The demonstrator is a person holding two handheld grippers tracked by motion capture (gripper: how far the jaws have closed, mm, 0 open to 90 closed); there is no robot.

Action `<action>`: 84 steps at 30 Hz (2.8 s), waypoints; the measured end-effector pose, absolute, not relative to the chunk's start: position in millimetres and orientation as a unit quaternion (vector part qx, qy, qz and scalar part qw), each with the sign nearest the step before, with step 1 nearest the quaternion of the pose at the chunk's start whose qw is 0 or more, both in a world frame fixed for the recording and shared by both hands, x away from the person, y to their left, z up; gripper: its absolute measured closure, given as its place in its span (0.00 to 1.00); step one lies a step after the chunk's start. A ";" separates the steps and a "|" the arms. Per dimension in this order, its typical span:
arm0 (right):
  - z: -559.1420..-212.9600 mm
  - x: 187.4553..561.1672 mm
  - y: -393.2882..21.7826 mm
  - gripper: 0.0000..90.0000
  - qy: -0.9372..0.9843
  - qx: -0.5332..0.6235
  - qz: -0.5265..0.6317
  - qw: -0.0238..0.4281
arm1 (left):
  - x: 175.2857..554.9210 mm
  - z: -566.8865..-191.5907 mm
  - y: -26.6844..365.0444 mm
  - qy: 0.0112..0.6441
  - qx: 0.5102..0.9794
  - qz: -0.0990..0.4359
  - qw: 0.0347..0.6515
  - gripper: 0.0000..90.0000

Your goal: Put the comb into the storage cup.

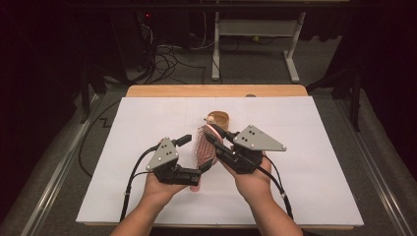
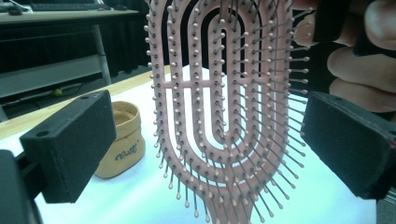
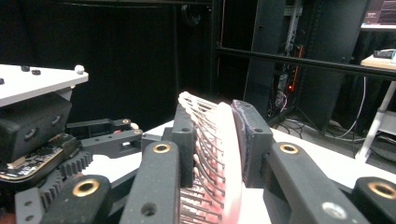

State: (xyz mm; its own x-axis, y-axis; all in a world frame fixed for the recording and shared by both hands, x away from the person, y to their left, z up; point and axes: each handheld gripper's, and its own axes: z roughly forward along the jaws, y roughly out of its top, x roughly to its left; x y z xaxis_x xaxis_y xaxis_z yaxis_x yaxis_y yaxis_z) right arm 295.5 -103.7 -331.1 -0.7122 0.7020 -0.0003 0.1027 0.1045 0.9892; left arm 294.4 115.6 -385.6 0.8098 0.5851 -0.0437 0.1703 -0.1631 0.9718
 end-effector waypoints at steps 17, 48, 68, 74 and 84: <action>-329.1 296.5 -108.3 0.83 0.698 0.290 0.604 0.254 | 294.3 -390.5 111.6 0.255 0.748 0.168 0.590 0.05; -311.3 310.9 -137.2 0.83 0.685 0.312 0.587 0.298 | 294.4 -400.6 172.3 0.283 0.738 0.190 0.582 0.05; -303.7 325.6 -152.3 0.83 0.673 0.329 0.575 0.329 | 289.4 -437.1 234.7 0.325 0.727 0.209 0.568 0.00; -300.3 331.8 -158.3 0.83 0.668 0.335 0.572 0.338 | 291.8 -442.6 235.4 0.328 0.731 0.202 0.564 0.00; -297.4 341.1 -165.3 0.83 0.661 0.344 0.569 0.347 | 291.9 -445.9 235.4 0.323 0.726 0.211 0.570 0.00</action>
State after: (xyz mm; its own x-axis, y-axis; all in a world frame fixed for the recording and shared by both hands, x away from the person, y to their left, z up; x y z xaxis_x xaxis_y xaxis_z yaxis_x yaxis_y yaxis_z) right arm 341.1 -165.3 -297.4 -0.5229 0.8498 -0.0669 0.0607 0.1153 0.9915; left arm 291.9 235.4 -445.9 0.7026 0.7088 -0.0626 0.2287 -0.1417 0.9631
